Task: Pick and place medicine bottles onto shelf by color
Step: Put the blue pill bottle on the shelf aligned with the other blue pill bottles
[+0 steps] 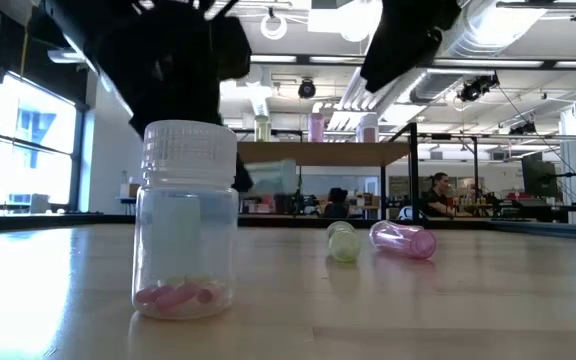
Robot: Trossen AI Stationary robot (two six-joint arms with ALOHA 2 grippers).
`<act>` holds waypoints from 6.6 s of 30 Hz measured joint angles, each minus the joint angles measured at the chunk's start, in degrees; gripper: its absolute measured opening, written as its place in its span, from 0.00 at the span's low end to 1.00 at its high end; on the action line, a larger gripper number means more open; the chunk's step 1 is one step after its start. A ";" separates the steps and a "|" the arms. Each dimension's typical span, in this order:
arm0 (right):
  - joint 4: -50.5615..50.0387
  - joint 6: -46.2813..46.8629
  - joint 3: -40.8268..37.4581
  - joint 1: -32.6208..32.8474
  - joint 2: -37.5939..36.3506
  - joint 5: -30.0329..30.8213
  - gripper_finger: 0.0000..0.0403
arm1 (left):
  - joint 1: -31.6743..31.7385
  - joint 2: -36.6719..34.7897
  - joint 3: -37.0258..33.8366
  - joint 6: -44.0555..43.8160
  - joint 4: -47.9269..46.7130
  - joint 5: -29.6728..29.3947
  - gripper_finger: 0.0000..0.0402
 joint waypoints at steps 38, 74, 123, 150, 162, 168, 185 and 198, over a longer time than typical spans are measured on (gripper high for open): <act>-0.76 -30.41 18.40 -10.68 -0.44 -16.89 0.51 | 9.17 -14.14 -18.52 16.56 41.25 12.11 0.24; 24.57 -38.64 11.67 -10.13 0.33 -30.54 0.51 | 7.56 -14.12 -22.60 22.87 69.06 15.60 0.25; 24.42 -35.30 11.67 -10.12 1.99 -29.08 0.28 | 10.21 -14.12 -22.49 24.08 69.22 15.66 0.25; 20.53 -32.11 11.67 -10.10 2.03 -24.55 0.27 | 10.25 -14.12 -22.49 24.09 65.55 9.71 0.49; 18.38 -29.54 11.67 -12.52 1.97 -21.04 0.27 | 10.82 -21.13 -22.53 25.68 50.58 3.45 0.55; 18.32 -29.29 11.67 -15.53 1.95 -21.10 0.27 | 12.40 -30.85 -22.47 24.20 36.06 1.74 0.55; 17.96 -29.24 16.38 -27.67 1.92 -23.32 0.27 | 18.62 -48.83 -22.51 20.83 6.46 -2.12 0.54; 11.93 -25.22 16.80 -32.03 6.41 -28.91 0.27 | 21.53 -48.78 -22.51 19.97 2.71 1.91 0.54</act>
